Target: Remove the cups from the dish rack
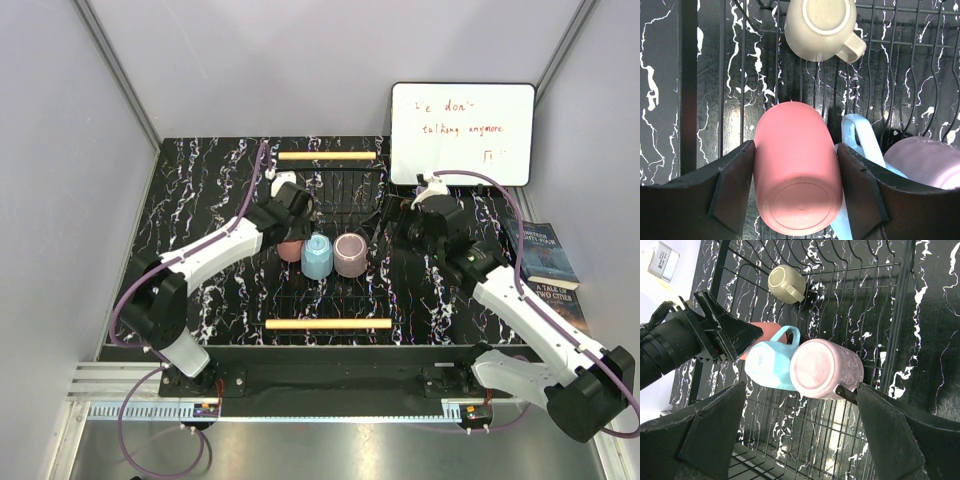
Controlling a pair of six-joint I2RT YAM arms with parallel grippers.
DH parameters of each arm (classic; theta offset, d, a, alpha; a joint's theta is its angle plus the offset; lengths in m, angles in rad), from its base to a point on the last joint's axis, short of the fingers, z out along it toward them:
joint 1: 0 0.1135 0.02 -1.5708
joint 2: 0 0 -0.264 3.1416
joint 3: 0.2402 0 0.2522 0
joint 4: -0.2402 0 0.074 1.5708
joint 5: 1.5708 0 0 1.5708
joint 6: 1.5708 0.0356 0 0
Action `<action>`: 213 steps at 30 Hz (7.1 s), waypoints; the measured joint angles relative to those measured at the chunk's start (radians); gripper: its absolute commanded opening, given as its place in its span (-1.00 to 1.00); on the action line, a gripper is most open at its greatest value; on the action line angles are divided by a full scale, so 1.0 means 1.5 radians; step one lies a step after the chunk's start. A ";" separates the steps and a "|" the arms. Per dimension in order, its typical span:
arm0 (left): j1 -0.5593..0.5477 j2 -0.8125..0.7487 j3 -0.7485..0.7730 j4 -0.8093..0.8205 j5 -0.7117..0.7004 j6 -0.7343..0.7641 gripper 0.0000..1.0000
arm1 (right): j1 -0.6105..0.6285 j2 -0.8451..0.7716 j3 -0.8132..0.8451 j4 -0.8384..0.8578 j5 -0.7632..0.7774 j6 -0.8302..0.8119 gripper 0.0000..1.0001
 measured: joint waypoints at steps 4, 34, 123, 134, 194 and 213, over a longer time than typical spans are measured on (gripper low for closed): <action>-0.012 0.000 0.007 -0.019 -0.016 0.007 -1.00 | 0.000 -0.002 -0.003 0.000 0.000 0.000 0.99; 0.047 -0.222 0.017 0.145 0.262 0.055 -1.00 | 0.000 -0.089 -0.007 0.003 0.019 -0.008 1.00; 0.151 -0.330 -0.144 0.093 0.302 -0.111 0.98 | -0.214 0.524 0.761 -0.456 0.217 -0.068 -1.00; 0.151 -0.329 -0.161 0.064 0.299 -0.096 0.98 | -0.214 0.637 0.883 -0.553 0.209 -0.068 -1.00; -0.014 -0.152 -0.013 0.001 0.158 0.004 0.98 | -0.070 0.106 0.288 -0.137 0.017 -0.051 0.39; -0.064 -0.014 0.032 -0.029 0.119 -0.007 0.98 | -0.027 0.007 0.079 -0.082 0.006 -0.025 0.47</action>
